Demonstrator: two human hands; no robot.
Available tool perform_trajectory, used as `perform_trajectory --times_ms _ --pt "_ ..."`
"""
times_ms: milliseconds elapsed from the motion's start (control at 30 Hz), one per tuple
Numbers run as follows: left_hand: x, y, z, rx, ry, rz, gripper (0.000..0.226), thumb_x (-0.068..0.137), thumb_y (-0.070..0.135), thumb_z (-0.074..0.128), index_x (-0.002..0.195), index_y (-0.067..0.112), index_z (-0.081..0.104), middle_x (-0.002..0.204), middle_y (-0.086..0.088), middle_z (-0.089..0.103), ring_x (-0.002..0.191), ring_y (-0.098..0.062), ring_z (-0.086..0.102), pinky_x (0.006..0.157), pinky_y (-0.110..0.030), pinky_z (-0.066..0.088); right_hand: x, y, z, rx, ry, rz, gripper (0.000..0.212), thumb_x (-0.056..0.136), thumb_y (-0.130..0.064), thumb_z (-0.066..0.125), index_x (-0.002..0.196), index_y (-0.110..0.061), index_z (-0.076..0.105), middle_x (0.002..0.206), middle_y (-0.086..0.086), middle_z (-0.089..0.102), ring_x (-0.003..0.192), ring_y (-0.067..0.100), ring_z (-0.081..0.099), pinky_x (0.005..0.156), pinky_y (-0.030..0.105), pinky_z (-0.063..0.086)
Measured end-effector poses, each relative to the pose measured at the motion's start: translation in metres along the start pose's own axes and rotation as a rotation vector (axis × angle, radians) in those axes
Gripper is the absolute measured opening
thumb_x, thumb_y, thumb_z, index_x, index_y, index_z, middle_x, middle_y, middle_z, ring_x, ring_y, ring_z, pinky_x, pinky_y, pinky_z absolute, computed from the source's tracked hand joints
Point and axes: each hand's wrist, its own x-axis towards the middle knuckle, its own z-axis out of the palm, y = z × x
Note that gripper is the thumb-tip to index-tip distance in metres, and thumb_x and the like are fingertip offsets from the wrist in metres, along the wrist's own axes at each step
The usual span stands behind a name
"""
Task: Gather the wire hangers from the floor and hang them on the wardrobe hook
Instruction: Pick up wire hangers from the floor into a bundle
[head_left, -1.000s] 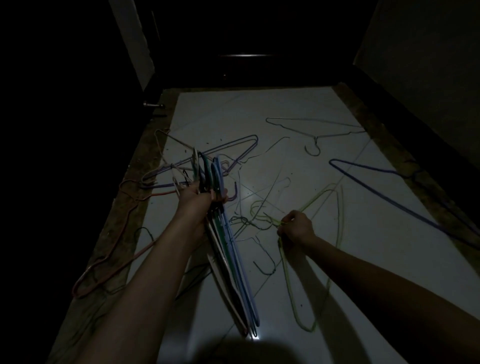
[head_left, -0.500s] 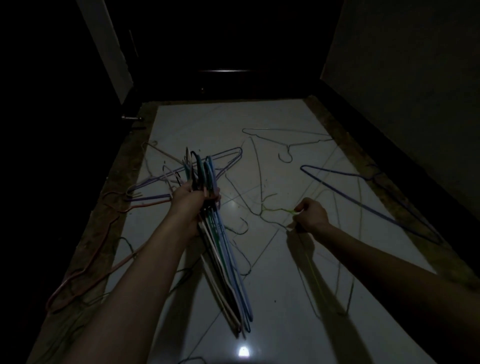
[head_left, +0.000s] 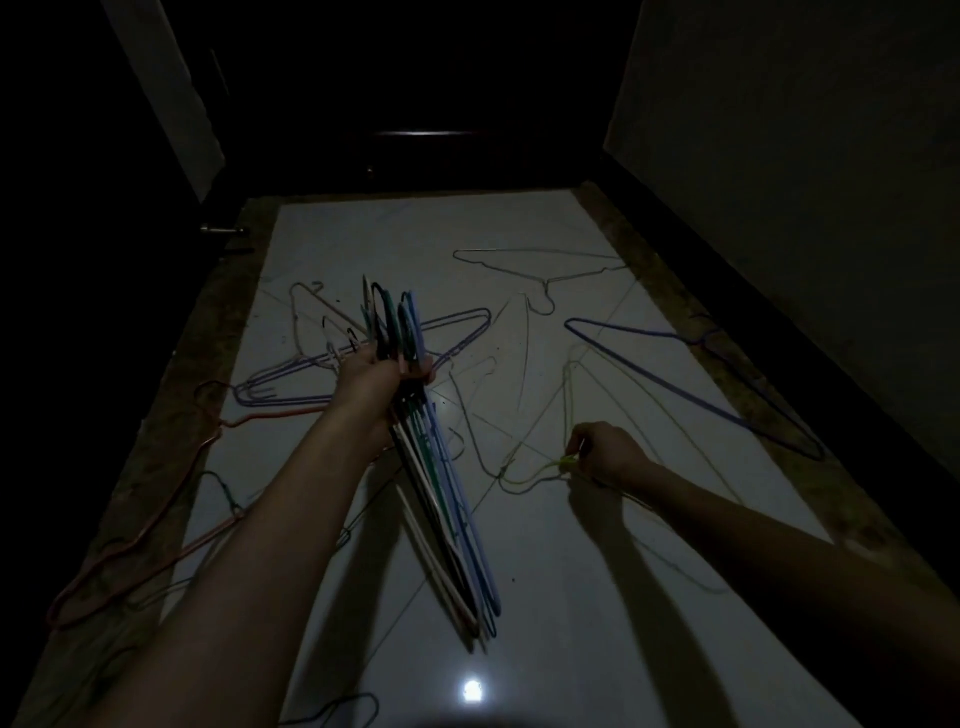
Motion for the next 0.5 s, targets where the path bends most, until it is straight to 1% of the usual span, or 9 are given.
perform_trajectory --times_ms 67,133,167,233,267,300,367,400,500 --pt "0.001 -0.003 -0.002 0.008 0.012 -0.001 0.023 0.084 -0.009 0.058 0.081 0.014 0.059 0.053 0.002 0.062 0.048 -0.007 0.061 0.043 -0.016 0.047 0.002 -0.002 0.006 -0.096 0.024 -0.033 0.013 0.087 -0.009 0.061 0.099 -0.012 0.063 0.104 0.01 0.066 0.088 0.021 0.059 0.064 0.024 0.04" --pt "0.002 -0.005 -0.004 0.005 0.043 -0.014 0.022 0.083 -0.007 0.061 0.08 0.014 0.06 0.054 0.001 0.063 0.053 -0.01 0.061 0.044 -0.017 0.049 0.003 -0.003 0.011 -0.165 0.033 -0.071 0.014 0.088 -0.011 0.058 0.101 -0.012 0.063 0.106 0.007 0.066 0.096 0.022 0.06 0.069 0.025 0.04" --pt "0.003 -0.006 -0.004 0.003 0.058 -0.021 0.021 0.083 -0.007 0.062 0.081 0.014 0.061 0.055 0.001 0.064 0.058 -0.013 0.061 0.048 -0.019 0.05 0.004 -0.004 0.014 -0.185 0.025 -0.084 0.015 0.089 -0.011 0.057 0.102 -0.012 0.063 0.106 0.006 0.066 0.097 0.022 0.06 0.07 0.025 0.04" --pt "0.003 -0.008 -0.006 -0.003 0.072 -0.029 0.02 0.083 -0.007 0.062 0.087 0.013 0.061 0.065 -0.002 0.065 0.067 -0.017 0.059 0.063 -0.026 0.053 0.005 -0.004 0.02 -0.213 -0.002 -0.106 0.016 0.089 -0.011 0.056 0.103 -0.013 0.064 0.106 0.006 0.067 0.098 0.022 0.061 0.071 0.025 0.04" --pt "0.002 -0.009 -0.006 -0.01 0.074 -0.03 0.02 0.083 -0.008 0.061 0.088 0.012 0.061 0.07 -0.003 0.064 0.069 -0.018 0.059 0.07 -0.029 0.052 0.005 -0.005 0.021 -0.227 -0.017 -0.115 0.017 0.089 -0.011 0.057 0.104 -0.013 0.065 0.106 0.006 0.067 0.098 0.021 0.061 0.072 0.026 0.041" --pt "0.003 -0.011 -0.008 -0.015 0.081 -0.03 0.021 0.082 -0.009 0.061 0.086 0.012 0.062 0.07 -0.003 0.064 0.07 -0.019 0.059 0.073 -0.031 0.051 0.005 -0.006 0.022 -0.238 -0.027 -0.127 0.017 0.089 -0.011 0.057 0.104 -0.013 0.065 0.106 0.006 0.067 0.098 0.021 0.061 0.073 0.027 0.043" --pt "0.004 -0.012 -0.01 -0.023 0.098 -0.038 0.024 0.081 -0.011 0.061 0.081 0.012 0.061 0.072 -0.005 0.064 0.072 -0.022 0.059 0.074 -0.032 0.051 0.005 -0.007 0.022 -0.249 -0.046 -0.154 0.019 0.088 -0.009 0.058 0.105 -0.013 0.066 0.106 0.007 0.067 0.099 0.021 0.061 0.075 0.028 0.045" --pt "0.004 -0.012 -0.011 -0.023 0.103 -0.043 0.024 0.08 -0.012 0.06 0.083 0.011 0.061 0.076 -0.006 0.063 0.074 -0.023 0.059 0.073 -0.032 0.051 0.004 -0.008 0.021 -0.246 -0.052 -0.169 0.021 0.087 -0.008 0.058 0.105 -0.013 0.066 0.106 0.006 0.067 0.098 0.021 0.061 0.075 0.027 0.044" --pt "0.005 -0.012 -0.014 -0.021 0.094 -0.041 0.027 0.081 -0.014 0.059 0.098 0.007 0.061 0.078 -0.008 0.061 0.073 -0.022 0.059 0.07 -0.03 0.051 -0.001 -0.007 0.015 -0.227 -0.063 -0.212 0.023 0.083 -0.009 0.062 0.104 -0.016 0.068 0.101 0.003 0.067 0.095 0.019 0.061 0.073 0.024 0.042"
